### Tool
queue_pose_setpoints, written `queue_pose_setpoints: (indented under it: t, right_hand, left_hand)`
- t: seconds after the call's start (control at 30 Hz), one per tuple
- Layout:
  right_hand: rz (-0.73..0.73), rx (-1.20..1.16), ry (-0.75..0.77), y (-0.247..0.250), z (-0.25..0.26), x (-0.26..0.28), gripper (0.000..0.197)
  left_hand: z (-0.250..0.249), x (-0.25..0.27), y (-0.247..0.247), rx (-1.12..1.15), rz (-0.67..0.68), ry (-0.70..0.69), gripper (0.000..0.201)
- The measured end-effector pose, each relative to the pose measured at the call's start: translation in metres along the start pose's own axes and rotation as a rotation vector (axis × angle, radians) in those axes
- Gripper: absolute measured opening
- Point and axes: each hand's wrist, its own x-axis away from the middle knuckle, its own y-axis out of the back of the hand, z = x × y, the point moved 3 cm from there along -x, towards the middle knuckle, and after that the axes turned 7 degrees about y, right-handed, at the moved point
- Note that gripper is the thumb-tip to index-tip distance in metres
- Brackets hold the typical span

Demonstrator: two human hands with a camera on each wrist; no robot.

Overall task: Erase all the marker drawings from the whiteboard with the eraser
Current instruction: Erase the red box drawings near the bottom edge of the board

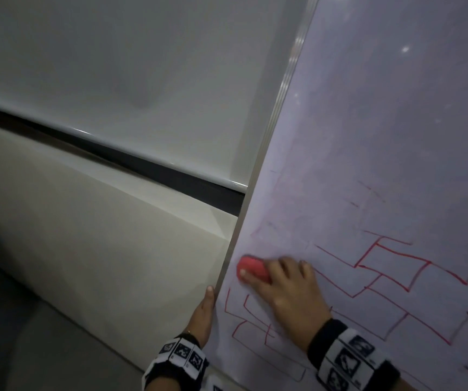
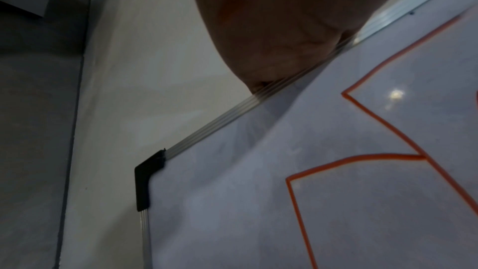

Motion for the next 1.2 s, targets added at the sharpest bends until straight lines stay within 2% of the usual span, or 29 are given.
queue_pose_setpoints:
  t: [0.1, 0.13, 0.2, 0.27, 0.3, 0.37, 0.43, 0.47, 0.53, 0.6, 0.67, 0.7, 0.73, 0.77, 0.83, 0.9, 0.97, 1.03, 1.1, 1.2]
  right_hand:
    - [-0.325, 0.08, -0.25, 0.054, -0.04, -0.035, 0.068]
    - [-0.358, 0.089, -0.284, 0.06, -0.046, -0.039, 0.065]
    - [-0.292, 0.063, -0.238, 0.045, -0.038, -0.034, 0.07]
    - [-0.11, 0.017, -0.087, 0.01, -0.009, -0.013, 0.077]
    - [-0.028, 0.0, -0.014, -0.005, 0.004, -0.002, 0.074]
    - [0.019, 0.011, 0.048, -0.02, 0.01, 0.012, 0.067]
    - [-0.066, 0.034, -0.02, -0.005, -0.006, 0.013, 0.07]
    - [-0.177, 0.051, -0.091, 0.012, -0.019, 0.012, 0.067]
    - [-0.42, 0.085, -0.254, 0.05, -0.054, 0.009, 0.044]
    - [-0.509, 0.047, -0.42, 0.072, -0.079, 0.005, 0.032]
    - [-0.379, -0.119, -0.484, 0.052, -0.07, 0.005, 0.018]
    - [-0.281, -0.197, -0.458, 0.034, -0.054, 0.009, 0.011]
    - [-0.172, -0.187, -0.344, 0.011, -0.032, 0.021, 0.014]
    - [-0.071, -0.107, -0.155, -0.015, -0.008, 0.037, 0.027]
    - [-0.02, 0.091, 0.038, -0.045, 0.007, 0.072, 0.043]
    - [-0.129, 0.127, 0.017, -0.027, -0.014, 0.079, 0.047]
    - [-0.283, 0.161, -0.151, 0.013, -0.043, 0.068, 0.05]
    - [-0.41, 0.119, -0.282, 0.032, -0.063, 0.06, 0.048]
    - [-0.394, 0.123, -0.294, 0.018, -0.055, 0.059, 0.054]
    - [-0.169, 0.167, -0.076, -0.017, -0.023, 0.082, 0.068]
  left_hand:
    - [0.002, 0.0, 0.0, -0.036, 0.002, 0.033, 0.073]
    - [0.001, 0.002, 0.0, -0.04, 0.008, 0.037, 0.07]
    - [0.0, 0.004, 0.0, -0.043, 0.009, 0.034, 0.067]
    - [-0.004, 0.007, -0.001, -0.03, 0.012, 0.02, 0.068]
    - [-0.005, 0.008, -0.002, -0.01, 0.021, 0.018, 0.069]
    - [-0.007, 0.009, -0.001, 0.003, 0.031, 0.023, 0.067]
    - [-0.007, 0.01, 0.0, -0.018, 0.026, 0.03, 0.068]
    - [-0.009, 0.013, -0.001, -0.032, 0.023, 0.032, 0.067]
    - [-0.008, 0.014, -0.001, -0.036, 0.023, 0.046, 0.064]
    - [-0.008, 0.015, -0.003, -0.041, 0.032, 0.049, 0.061]
    - [-0.01, 0.019, -0.004, -0.037, 0.034, 0.036, 0.059]
    - [-0.01, 0.018, -0.003, -0.039, 0.03, 0.03, 0.059]
    - [-0.01, 0.018, -0.003, -0.045, 0.026, 0.028, 0.058]
    - [-0.011, 0.019, -0.004, -0.043, 0.025, 0.026, 0.059]
    - [-0.015, 0.022, -0.005, -0.035, 0.026, 0.021, 0.064]
    - [-0.016, 0.023, -0.006, -0.033, 0.027, 0.018, 0.074]
    - [-0.015, 0.023, -0.006, -0.03, 0.014, 0.017, 0.063]
    - [-0.015, 0.024, -0.006, -0.031, -0.01, 0.028, 0.057]
    - [-0.014, 0.025, -0.006, -0.048, -0.038, 0.037, 0.057]
    - [-0.017, 0.03, -0.01, -0.04, -0.058, 0.033, 0.056]
